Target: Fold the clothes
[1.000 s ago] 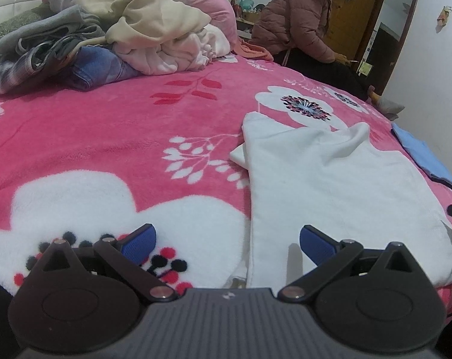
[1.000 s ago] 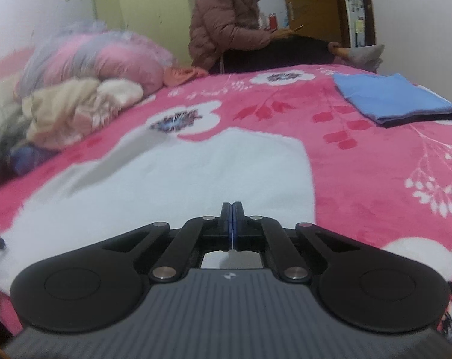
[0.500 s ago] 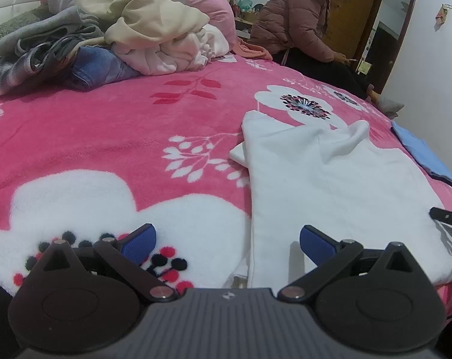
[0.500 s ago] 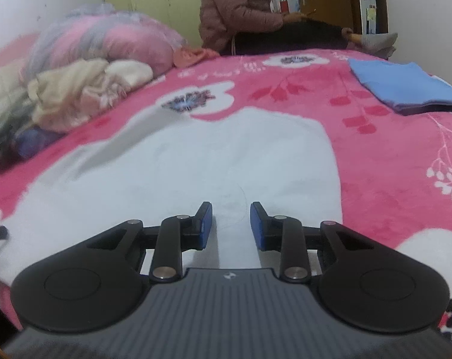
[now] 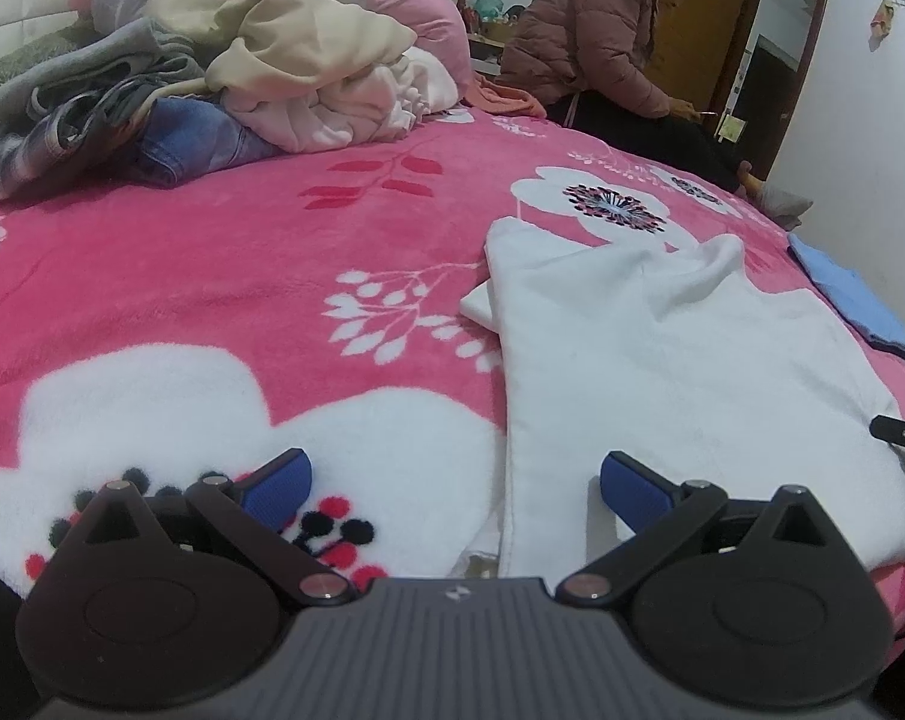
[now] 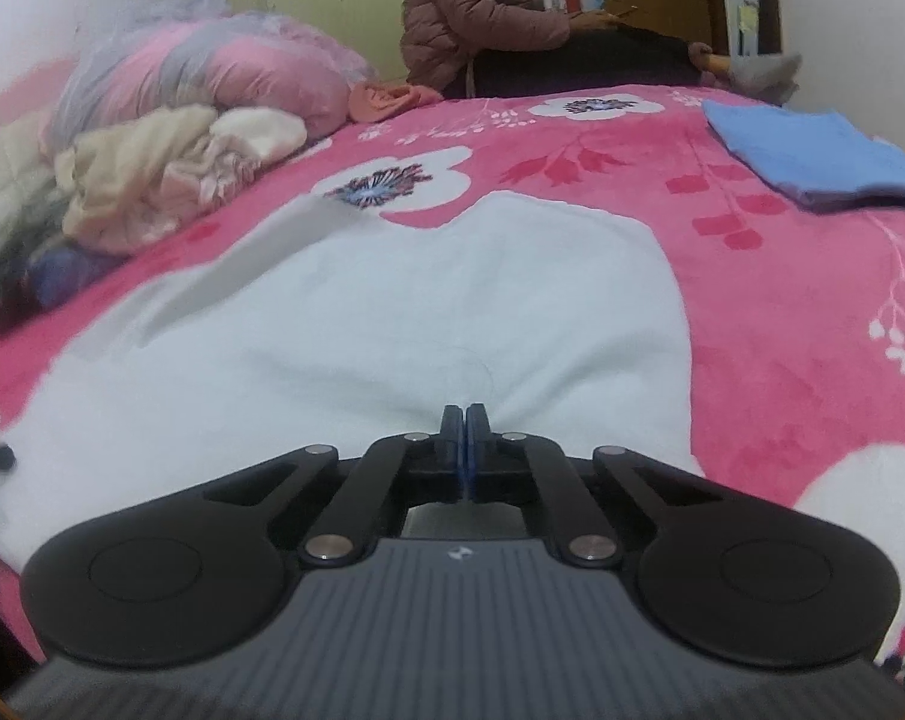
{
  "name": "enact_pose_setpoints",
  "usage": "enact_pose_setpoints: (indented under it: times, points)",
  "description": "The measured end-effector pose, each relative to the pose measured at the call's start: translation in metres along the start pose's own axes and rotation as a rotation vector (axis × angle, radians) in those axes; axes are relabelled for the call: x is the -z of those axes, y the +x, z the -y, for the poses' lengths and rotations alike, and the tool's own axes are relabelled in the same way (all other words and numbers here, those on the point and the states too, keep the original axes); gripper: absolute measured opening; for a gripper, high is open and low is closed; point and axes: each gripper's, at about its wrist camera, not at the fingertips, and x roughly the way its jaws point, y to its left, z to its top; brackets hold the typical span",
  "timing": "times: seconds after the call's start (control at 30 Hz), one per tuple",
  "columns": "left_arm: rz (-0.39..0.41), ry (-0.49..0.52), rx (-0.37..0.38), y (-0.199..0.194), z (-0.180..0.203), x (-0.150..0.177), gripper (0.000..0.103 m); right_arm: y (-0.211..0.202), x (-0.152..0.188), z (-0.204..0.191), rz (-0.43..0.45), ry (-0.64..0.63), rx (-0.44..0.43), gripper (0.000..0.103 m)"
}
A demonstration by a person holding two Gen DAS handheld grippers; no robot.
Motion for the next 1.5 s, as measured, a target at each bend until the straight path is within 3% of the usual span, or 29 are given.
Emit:
enact_pose_setpoints:
  times: [0.27, 1.07, 1.17, 1.5]
  points:
    - [0.002, 0.002, 0.001, 0.000, -0.001, 0.000, 0.103, -0.028, 0.002, 0.012, 0.051, 0.094, -0.033, 0.000]
    - [0.002, 0.008, -0.001, 0.000, 0.000, 0.000, 0.103, -0.023, 0.017, 0.086, 0.131, 0.722, -0.338, 0.000]
    - [0.002, 0.008, -0.001, 0.000, 0.000, 0.000, 0.103, -0.022, 0.020, 0.096, 0.147, 0.790, -0.346, 0.000]
    - [0.001, 0.006, 0.004, 0.001, -0.001, 0.000, 0.103, -0.038, 0.018, 0.104, 0.208, 0.770, -0.291, 0.000]
